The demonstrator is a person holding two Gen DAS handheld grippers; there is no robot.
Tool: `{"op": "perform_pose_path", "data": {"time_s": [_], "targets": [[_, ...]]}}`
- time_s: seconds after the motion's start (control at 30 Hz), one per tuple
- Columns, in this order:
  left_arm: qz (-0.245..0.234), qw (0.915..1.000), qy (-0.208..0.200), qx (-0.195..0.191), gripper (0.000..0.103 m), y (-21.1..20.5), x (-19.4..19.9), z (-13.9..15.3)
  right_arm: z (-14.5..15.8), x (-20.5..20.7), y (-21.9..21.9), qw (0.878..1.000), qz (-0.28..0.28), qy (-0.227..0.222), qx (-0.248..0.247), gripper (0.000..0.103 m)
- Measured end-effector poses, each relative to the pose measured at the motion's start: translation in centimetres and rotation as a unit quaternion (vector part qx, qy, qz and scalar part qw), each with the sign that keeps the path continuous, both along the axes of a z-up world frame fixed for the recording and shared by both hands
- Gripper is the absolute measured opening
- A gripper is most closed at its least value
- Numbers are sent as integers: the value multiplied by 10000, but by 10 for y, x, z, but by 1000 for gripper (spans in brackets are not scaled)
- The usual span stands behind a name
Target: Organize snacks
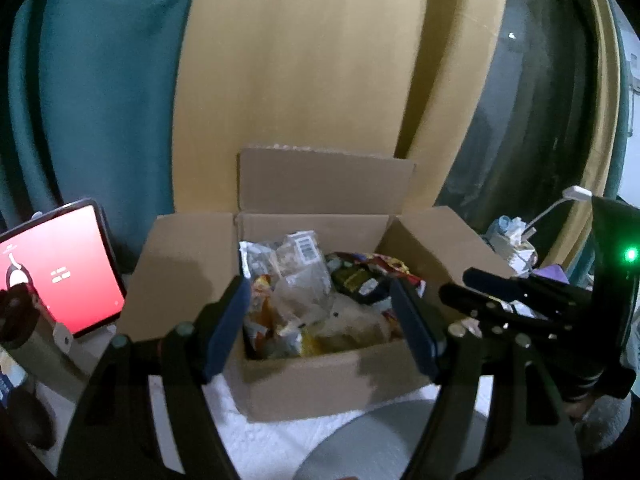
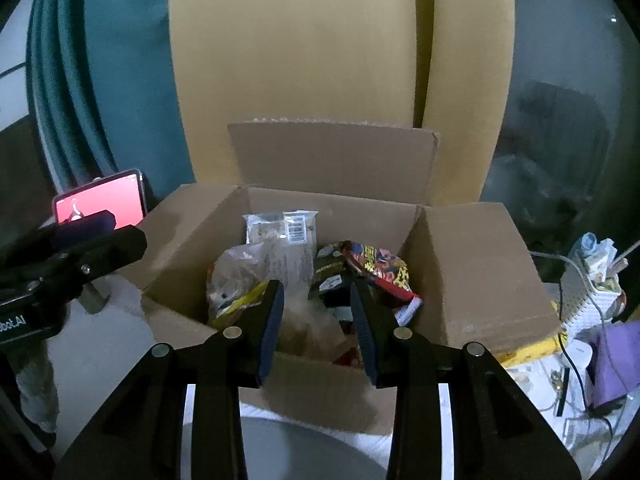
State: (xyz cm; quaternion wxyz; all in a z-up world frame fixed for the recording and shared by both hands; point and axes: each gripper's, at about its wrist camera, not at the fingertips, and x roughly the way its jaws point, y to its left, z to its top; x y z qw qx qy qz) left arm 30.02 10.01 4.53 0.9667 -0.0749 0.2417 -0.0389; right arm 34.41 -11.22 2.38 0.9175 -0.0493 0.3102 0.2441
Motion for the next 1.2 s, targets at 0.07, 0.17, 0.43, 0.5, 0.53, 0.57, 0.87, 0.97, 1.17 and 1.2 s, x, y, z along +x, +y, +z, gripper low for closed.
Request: {"op": "perform_pose_path", "data": {"time_s": [0.07,0.17,0.43,0.5,0.53,0.57,0.87,0.97,1.17,1.2], "targets": [[3,10000,-36,-19,74,-2,-11,1,2,-9,-3,10000,0,-23,-2,37],[-10,10000,-64,-23,74,-6,-24,1,3,-23,-6,10000,3,-64,-19,37],[-33,9999,-131,85,74,-21,-63,-2,2,-58,-20,9999,-22,-119,6,37],[-47,9998,-165,115,74,-26,-74,-2,1,-67,-24,9999,-34,-133,9,37],[-51,9997,-184,131,74,-28,-79,-2,1,-72,-27,9999,-37,-144,9,37],[-57,9996,-215,150,74,-31,-86,-2,1,-76,-28,9999,-37,-155,12,37],[-159,9989,-385,202,78,-61,-136,-2,3,-127,-44,9995,7,-309,60,37],[-219,9986,-445,182,85,-71,-151,0,5,-141,-51,9993,-10,-365,95,37],[-260,9980,-566,105,88,-84,-178,3,9,-171,-66,9987,-38,-464,191,39],[-280,9979,-581,110,88,-87,-182,3,9,-175,-68,9986,-47,-481,202,41]]}}
